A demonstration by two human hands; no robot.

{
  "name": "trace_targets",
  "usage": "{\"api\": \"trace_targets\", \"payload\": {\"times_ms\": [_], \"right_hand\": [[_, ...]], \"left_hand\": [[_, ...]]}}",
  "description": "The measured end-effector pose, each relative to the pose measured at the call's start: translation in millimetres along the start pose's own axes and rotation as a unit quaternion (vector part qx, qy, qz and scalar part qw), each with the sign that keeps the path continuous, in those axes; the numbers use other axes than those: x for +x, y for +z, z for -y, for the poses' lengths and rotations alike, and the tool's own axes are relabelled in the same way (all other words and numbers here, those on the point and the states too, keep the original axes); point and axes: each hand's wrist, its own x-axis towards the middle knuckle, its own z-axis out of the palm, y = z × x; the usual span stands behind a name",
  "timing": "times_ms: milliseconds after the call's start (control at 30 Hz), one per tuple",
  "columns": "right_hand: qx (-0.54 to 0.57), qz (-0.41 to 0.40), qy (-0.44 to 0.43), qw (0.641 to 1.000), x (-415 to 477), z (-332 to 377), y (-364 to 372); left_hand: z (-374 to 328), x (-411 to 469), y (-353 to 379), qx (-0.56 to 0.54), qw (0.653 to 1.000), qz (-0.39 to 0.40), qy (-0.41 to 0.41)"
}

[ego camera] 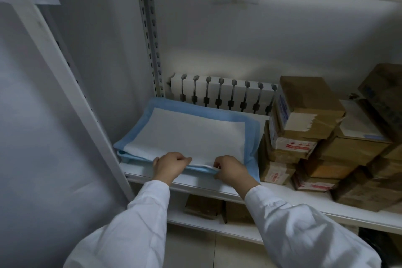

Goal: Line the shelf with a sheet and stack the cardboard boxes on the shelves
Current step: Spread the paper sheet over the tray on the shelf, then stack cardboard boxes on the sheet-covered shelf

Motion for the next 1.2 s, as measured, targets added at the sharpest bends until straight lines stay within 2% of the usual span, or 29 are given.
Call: {"api": "trace_targets", "payload": {"times_ms": [167, 300, 500, 667, 800, 900, 1000, 1100, 1200], "right_hand": [[0.006, 0.034, 0.028, 0.999, 2.0, -0.3, 0.7], [0.005, 0.032, 0.036, 0.999, 1.2, -0.5, 3.1], [-0.028, 0.007, 0.032, 0.999, -8.3, -4.5, 3.8], [0.002, 0.043, 0.034, 0.998, -12.4, -7.3, -0.8], [0.045, 0.034, 0.023, 0.998, -18.5, -8.2, -12.4], [0.088, -0.027, 0.006, 0.996, -27.1, -2.8, -40.1], [0.113, -0.141, -0.044, 0.983, -41.2, 4.9, -77.8], [0.145, -0.28, -0.128, 0.94, -61.9, 7.0, -113.7], [0.132, -0.426, -0.179, 0.877, -81.1, 1.8, -144.1]], "left_hand": [[-4.0, -7.2, 0.1, -0.011, 1.0, 0.014, -0.015], [-6.4, -11.1, -0.9, -0.013, 1.0, 0.017, -0.017], [-14.4, -11.8, -5.0, -0.011, 0.997, 0.065, -0.03], [-21.5, -12.8, -5.6, 0.006, 0.994, 0.084, -0.066], [-37.3, -11.0, -6.6, -0.041, 0.99, 0.11, -0.077], [-67.1, -15.5, -11.0, -0.123, 0.988, 0.096, -0.018], [-107.1, -22.1, -16.2, -0.209, 0.975, 0.065, 0.034], [-152.6, -23.0, -21.0, -0.272, 0.96, 0.066, 0.025], [-192.5, -25.7, -24.0, -0.337, 0.937, 0.086, 0.014]]}}
